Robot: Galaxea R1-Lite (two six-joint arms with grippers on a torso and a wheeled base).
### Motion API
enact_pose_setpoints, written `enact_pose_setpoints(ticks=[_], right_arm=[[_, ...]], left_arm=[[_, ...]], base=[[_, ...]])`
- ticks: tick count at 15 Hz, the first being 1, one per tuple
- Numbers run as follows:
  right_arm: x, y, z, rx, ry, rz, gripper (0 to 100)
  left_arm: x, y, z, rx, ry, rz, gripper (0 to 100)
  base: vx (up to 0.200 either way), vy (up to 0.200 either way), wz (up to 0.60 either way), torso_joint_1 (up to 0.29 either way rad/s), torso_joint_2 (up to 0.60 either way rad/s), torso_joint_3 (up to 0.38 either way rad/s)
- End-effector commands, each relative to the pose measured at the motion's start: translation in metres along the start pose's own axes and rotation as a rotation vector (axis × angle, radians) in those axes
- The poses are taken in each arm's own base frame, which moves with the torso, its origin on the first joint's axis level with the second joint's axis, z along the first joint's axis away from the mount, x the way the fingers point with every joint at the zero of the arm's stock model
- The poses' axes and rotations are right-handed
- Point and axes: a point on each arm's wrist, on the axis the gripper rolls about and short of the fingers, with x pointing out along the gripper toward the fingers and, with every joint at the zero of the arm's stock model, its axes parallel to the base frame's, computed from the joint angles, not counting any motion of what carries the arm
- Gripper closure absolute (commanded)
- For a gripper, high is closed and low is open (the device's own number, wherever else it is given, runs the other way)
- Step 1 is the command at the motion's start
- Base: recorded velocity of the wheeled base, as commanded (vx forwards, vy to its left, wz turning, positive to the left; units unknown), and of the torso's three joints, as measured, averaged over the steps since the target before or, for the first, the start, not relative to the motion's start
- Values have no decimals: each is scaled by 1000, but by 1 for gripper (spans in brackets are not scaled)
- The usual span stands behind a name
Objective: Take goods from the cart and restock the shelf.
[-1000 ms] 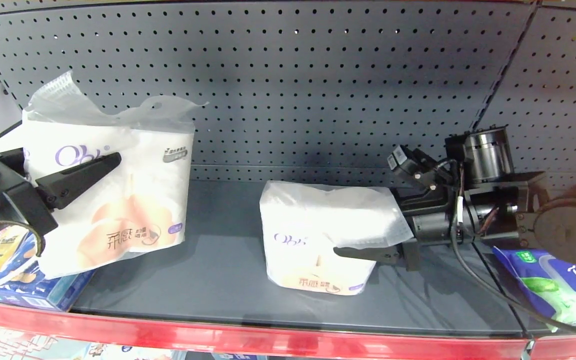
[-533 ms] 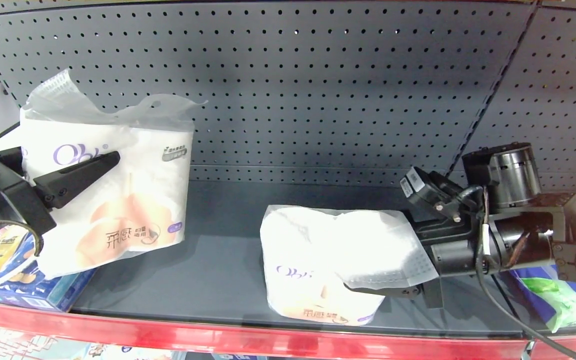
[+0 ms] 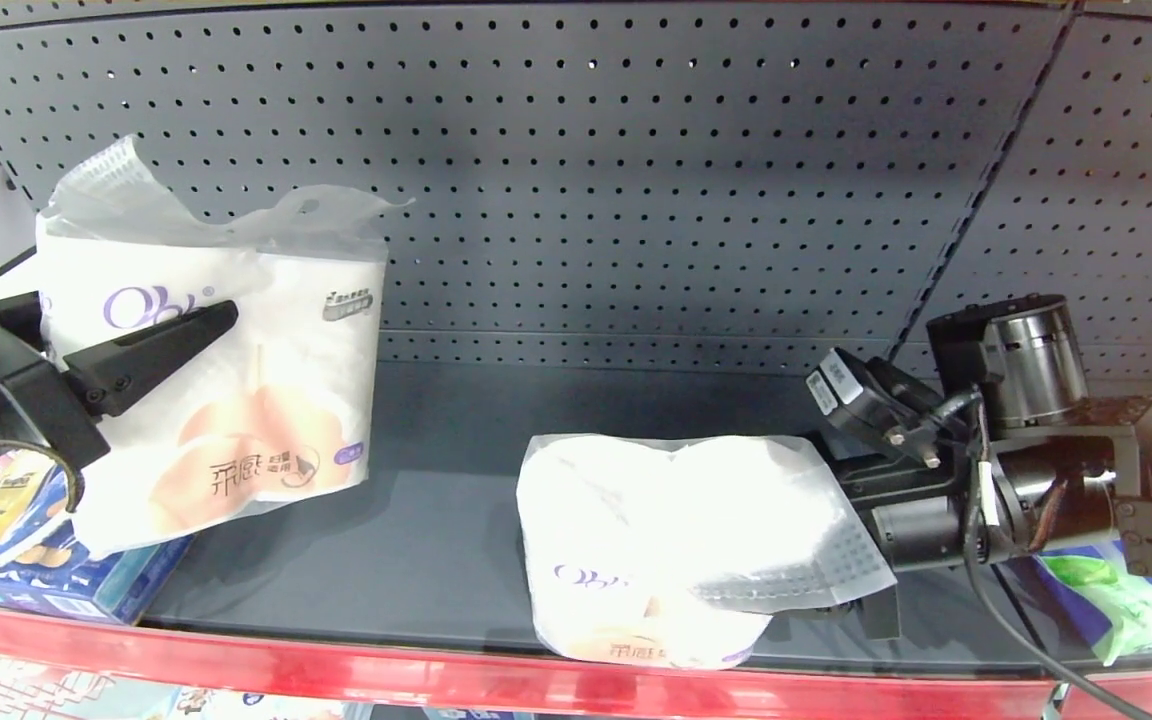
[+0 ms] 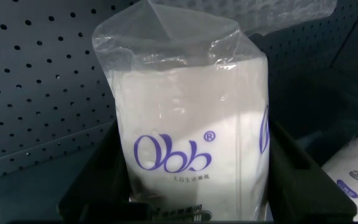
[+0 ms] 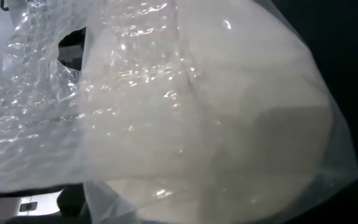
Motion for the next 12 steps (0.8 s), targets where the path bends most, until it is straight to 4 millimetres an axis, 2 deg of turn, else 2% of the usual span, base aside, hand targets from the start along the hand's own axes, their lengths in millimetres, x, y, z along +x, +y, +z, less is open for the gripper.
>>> enact_pose_setpoints(ticks=[1,4,5,10,12], right_arm=[[2,-1,-5,5,11,4,100],[2,-1,-6,-4,14,-1,100],[1,-1,-5,-4,13,-4,0],[-13,0,-1,-15,-5,-50,0],[-32,4,1,-17,-26,-106,0]], left_arm=[[0,0,0,0,0,0,100],[0,0,0,0,0,0,100],[0,0,-1,0,1,0,100],[1,0,-1,-1,4,-4,100],[2,0,-2,-3,7,-4,100]], base=[[0,0,0,0,0,0],[0,0,0,0,0,0],[0,0,0,0,0,0],[0,0,0,0,0,0],[0,0,0,0,0,0]])
